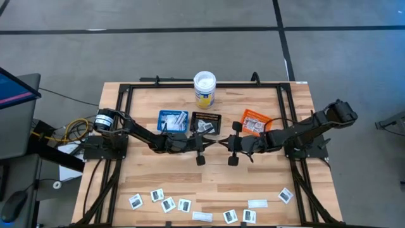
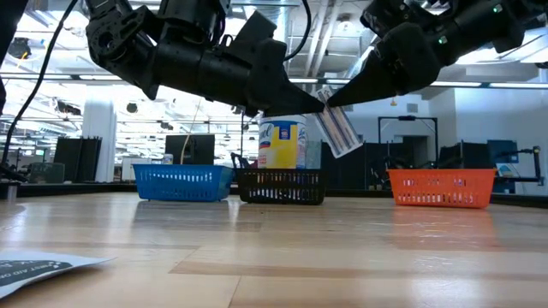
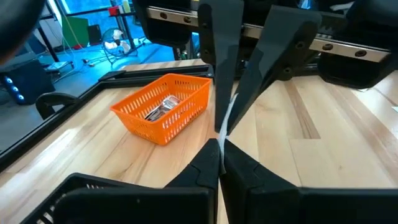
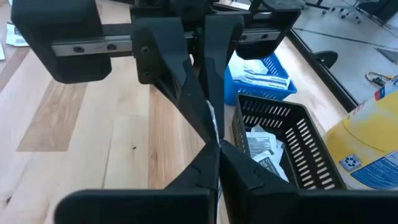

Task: Pick & Place First Aid Supplies
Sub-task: Put the blue bandage into the blue bin

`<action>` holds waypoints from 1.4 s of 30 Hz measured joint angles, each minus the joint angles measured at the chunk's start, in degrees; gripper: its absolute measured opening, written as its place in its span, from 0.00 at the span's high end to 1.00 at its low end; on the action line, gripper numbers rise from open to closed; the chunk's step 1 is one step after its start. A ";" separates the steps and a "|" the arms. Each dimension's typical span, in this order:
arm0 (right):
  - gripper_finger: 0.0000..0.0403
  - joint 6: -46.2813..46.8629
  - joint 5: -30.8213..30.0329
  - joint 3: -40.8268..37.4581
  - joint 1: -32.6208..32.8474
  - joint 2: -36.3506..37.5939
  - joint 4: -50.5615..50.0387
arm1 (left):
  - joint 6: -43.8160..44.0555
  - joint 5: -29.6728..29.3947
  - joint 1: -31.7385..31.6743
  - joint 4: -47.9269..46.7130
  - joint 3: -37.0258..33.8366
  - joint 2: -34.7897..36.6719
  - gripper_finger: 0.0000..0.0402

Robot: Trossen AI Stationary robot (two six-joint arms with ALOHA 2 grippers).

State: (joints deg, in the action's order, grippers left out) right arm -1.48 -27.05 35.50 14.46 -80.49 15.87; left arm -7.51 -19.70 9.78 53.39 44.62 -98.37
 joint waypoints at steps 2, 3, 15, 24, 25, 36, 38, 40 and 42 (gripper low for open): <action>1.00 -0.01 0.00 0.01 0.01 0.00 -0.01 | 0.02 0.02 0.00 0.04 0.00 0.00 0.98; 1.00 -0.05 0.01 0.01 0.02 0.00 -0.03 | 0.00 0.02 0.00 0.03 0.00 0.00 0.98; 0.96 -0.61 0.00 -0.12 0.13 -0.11 -0.62 | 0.07 -0.44 -0.02 -0.53 0.00 0.02 0.98; 0.98 -0.61 0.05 -0.12 0.04 -0.11 -2.04 | 0.07 -0.35 -0.02 -0.62 -0.02 0.02 0.98; 0.99 -0.63 0.04 -0.10 0.04 -0.11 -2.47 | 0.07 -0.22 -0.02 -0.71 -0.01 0.02 0.98; 0.96 -0.46 0.11 -0.10 0.04 -0.07 -4.21 | 0.07 -0.24 -0.02 -0.55 -0.02 0.04 0.98; 0.95 -0.46 0.09 -0.10 0.04 -0.07 -5.07 | 0.07 -0.46 -0.02 -0.57 -0.02 0.04 0.98; 0.94 -0.44 0.09 -0.10 0.04 -0.07 -6.66 | 0.09 -2.15 0.08 -0.57 -0.02 0.10 0.99; 0.94 -0.44 0.11 -0.10 0.04 -0.07 -8.31 | -0.01 -5.50 0.39 -0.70 -0.04 0.52 0.99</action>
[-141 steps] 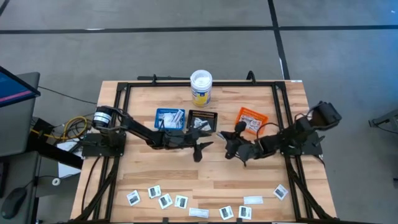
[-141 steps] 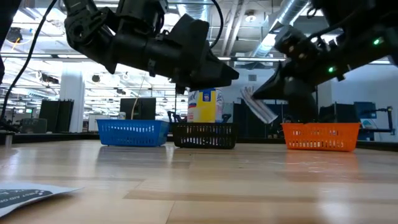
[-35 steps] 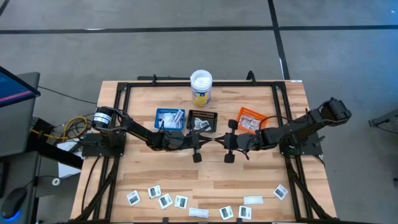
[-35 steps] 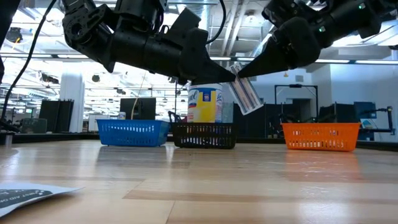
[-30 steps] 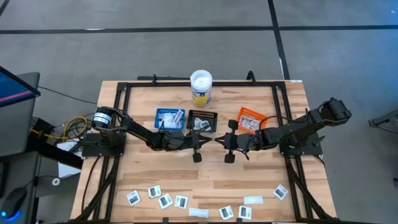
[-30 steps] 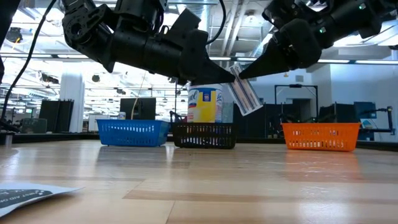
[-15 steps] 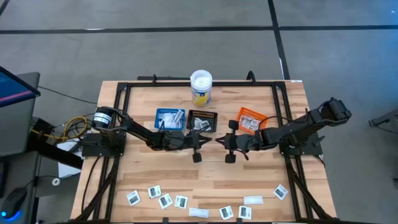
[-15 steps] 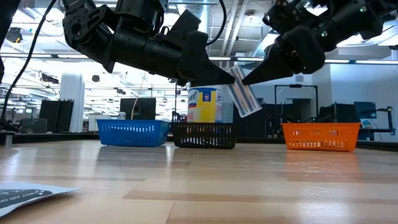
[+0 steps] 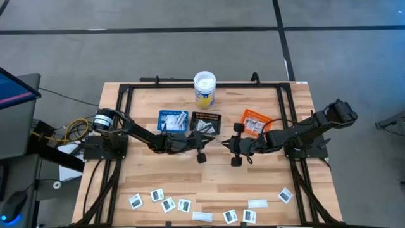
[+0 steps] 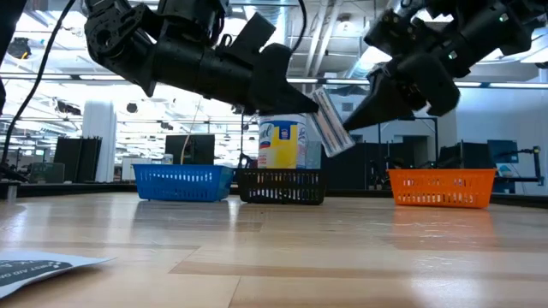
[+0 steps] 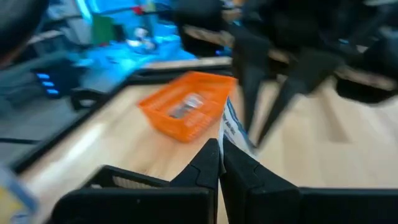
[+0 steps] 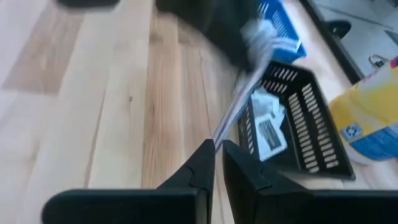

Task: Pick & Place First Aid Supplies
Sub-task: Put the blue bandage into the blue bin

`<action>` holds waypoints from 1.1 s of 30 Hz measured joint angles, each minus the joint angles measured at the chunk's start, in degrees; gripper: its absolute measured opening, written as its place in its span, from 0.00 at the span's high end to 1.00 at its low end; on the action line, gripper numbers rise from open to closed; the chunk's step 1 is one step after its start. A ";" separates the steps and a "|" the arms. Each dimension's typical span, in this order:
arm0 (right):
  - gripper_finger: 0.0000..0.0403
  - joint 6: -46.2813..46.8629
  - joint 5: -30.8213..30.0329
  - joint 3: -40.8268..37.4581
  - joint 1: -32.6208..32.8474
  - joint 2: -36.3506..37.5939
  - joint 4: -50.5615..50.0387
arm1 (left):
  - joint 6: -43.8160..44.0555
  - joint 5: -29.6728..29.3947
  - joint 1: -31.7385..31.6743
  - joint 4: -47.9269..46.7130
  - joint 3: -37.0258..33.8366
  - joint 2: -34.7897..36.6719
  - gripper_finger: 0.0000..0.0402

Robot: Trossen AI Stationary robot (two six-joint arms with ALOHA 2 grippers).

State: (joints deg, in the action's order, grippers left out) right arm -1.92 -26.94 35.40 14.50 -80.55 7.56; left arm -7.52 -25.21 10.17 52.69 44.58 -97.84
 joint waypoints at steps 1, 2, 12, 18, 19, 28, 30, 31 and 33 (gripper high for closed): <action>0.93 0.00 0.02 0.00 0.00 0.00 -1.01 | -0.31 -1.91 0.20 0.02 0.00 0.39 0.98; 0.93 0.01 0.01 0.00 0.00 0.00 -1.97 | -0.91 -4.36 0.56 -1.05 -0.02 1.20 0.98; 0.92 0.01 0.02 -0.02 0.00 0.00 -2.78 | 7.06 -35.42 6.42 -30.14 0.00 16.09 0.98; 0.92 0.01 0.02 -0.01 0.00 0.00 -2.34 | 16.75 -43.85 8.83 -39.83 -3.99 22.81 0.98; 0.92 -0.01 0.02 -0.02 0.00 0.00 -2.35 | 16.94 -45.10 8.98 -39.81 -5.05 23.53 0.98; 0.93 -0.01 0.01 -0.01 0.00 0.00 -2.39 | 20.76 -49.78 9.01 -39.87 -13.29 28.49 0.98; 0.93 0.01 0.02 -0.02 0.00 0.00 -2.39 | 22.31 -49.08 9.00 -39.85 -14.56 29.19 0.98; 0.93 -0.01 0.02 -0.01 0.00 0.00 -2.41 | 23.16 -48.15 8.98 -39.87 -15.19 29.56 0.98; 0.93 -0.01 0.02 0.00 0.00 0.00 -2.39 | 25.79 -45.06 8.83 -39.82 -16.39 30.15 0.97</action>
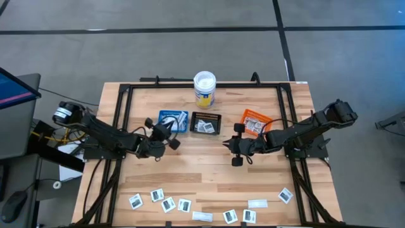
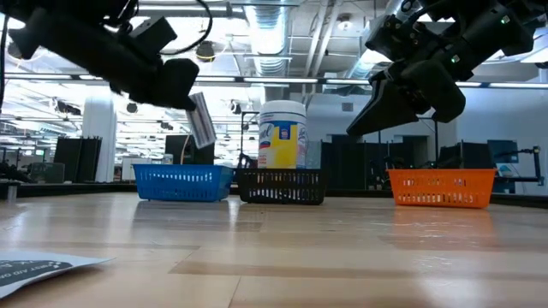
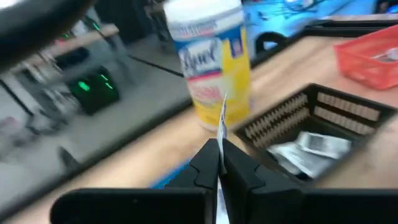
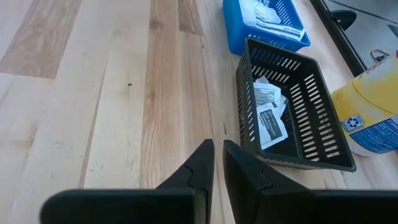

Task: Pick & Place First Aid Supplies
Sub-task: Put the blue bandage into the blue bin

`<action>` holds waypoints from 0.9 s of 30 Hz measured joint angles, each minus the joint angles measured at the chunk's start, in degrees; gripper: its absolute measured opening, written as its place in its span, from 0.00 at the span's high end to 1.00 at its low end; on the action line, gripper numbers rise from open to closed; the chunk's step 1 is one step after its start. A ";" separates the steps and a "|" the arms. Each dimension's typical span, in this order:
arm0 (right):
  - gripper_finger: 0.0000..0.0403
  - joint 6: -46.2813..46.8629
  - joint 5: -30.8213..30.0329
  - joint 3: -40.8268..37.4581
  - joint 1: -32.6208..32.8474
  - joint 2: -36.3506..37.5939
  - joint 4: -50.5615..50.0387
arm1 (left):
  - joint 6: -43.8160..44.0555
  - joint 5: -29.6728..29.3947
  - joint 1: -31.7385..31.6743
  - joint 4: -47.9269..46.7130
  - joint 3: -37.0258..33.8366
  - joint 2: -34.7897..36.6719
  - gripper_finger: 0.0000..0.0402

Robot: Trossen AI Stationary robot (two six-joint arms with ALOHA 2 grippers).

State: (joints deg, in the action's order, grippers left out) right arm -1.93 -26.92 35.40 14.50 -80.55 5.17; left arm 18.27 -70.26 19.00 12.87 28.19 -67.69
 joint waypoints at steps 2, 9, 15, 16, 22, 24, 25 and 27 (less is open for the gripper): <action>0.93 0.00 0.00 0.00 0.00 0.00 0.04 | 4.93 3.62 -0.59 -0.03 -1.18 0.62 0.97; 0.93 -0.01 -0.02 0.00 0.00 0.00 0.76 | 24.55 13.47 -6.33 0.01 -2.71 2.17 0.96; 0.92 -0.02 -0.02 0.00 0.00 0.00 1.07 | 25.78 21.33 -11.98 -0.21 -2.71 1.83 0.96; 0.92 -0.02 -0.02 0.00 0.00 0.00 1.07 | 25.80 21.59 -12.59 -0.03 -2.71 1.58 0.95; 0.92 -0.01 -0.02 0.00 0.00 0.00 1.07 | 25.28 21.88 -14.31 -2.11 -2.73 1.41 0.86; 0.92 -0.02 -0.02 0.00 0.00 0.00 1.07 | 23.76 21.88 -14.30 -2.00 -2.72 1.43 0.82; 0.92 -0.02 -0.02 0.00 0.00 0.00 1.07 | 22.50 21.88 -14.30 -2.09 -2.71 1.43 0.81; 0.92 0.00 -0.02 0.00 0.00 0.00 1.07 | 19.52 21.14 -14.29 -2.18 -2.71 1.67 0.78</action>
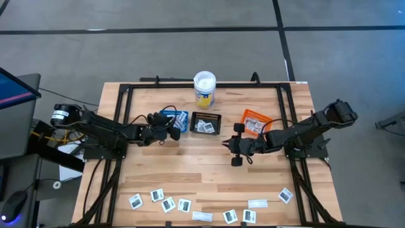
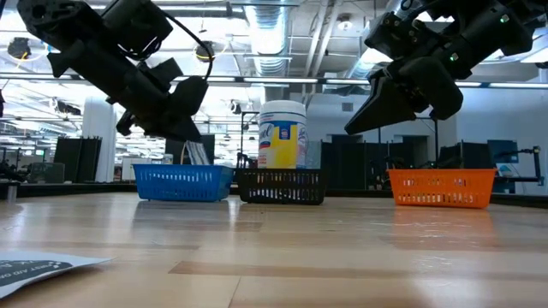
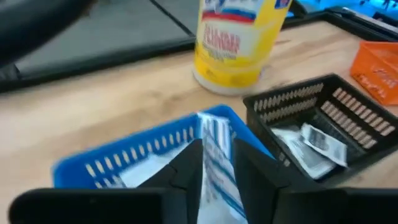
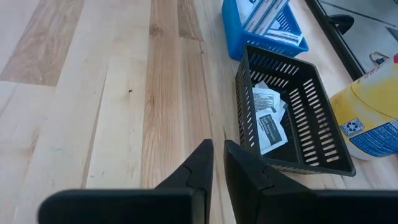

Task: Pick & Place First Aid Supplies
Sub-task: Put the blue bandage into the blue bin, then put the black towelette pack into the black bin

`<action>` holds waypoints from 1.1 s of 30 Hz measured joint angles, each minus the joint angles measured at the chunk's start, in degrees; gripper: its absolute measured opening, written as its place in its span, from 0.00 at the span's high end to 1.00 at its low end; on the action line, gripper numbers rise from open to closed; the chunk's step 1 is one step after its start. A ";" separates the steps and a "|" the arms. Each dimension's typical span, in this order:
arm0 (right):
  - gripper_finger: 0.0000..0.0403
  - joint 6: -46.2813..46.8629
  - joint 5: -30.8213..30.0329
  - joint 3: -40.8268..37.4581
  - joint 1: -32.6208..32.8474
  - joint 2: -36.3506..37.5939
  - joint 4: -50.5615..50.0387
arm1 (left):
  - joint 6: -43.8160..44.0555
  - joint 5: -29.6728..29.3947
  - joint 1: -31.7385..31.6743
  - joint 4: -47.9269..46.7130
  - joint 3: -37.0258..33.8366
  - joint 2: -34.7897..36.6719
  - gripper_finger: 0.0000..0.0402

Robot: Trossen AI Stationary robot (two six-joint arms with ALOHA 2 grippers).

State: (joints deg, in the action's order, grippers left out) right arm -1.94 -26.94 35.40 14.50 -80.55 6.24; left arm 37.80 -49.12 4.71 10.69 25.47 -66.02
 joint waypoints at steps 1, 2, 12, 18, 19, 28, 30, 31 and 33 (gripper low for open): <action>0.92 0.00 0.01 0.00 0.00 0.00 0.00 | -1.41 -0.76 0.00 0.11 0.00 0.12 0.77; 0.92 0.00 0.01 0.00 0.00 0.00 0.00 | -2.45 -1.08 0.00 0.03 0.00 0.32 0.77; 0.93 2.20 0.07 0.00 0.94 0.00 -0.16 | -7.89 -1.46 3.32 0.45 0.00 8.04 0.76; 0.91 1.62 -0.01 0.01 3.06 0.00 -0.02 | -7.99 -1.38 6.91 1.14 0.00 10.40 0.76; 0.90 1.53 -0.04 0.13 3.72 0.00 -0.23 | -7.99 -1.35 7.16 1.10 0.00 10.40 0.76; 0.78 4.19 -0.01 8.06 13.33 0.00 -21.57 | -4.54 0.75 8.75 1.32 0.02 6.92 0.76; 0.76 8.83 1.39 10.38 15.54 0.00 -30.79 | -4.53 2.25 8.78 1.34 0.02 6.24 0.76; 0.75 11.56 3.52 11.57 16.54 0.00 -35.84 | -4.52 2.85 8.76 1.32 0.02 6.05 0.76; 0.73 18.90 11.32 14.03 18.05 0.02 -46.18 | -4.52 3.14 8.74 1.50 0.02 5.83 0.76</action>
State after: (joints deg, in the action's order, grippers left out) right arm 16.96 -15.61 49.43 32.56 -80.54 -39.94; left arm 33.28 -45.99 13.45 12.20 25.50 -60.18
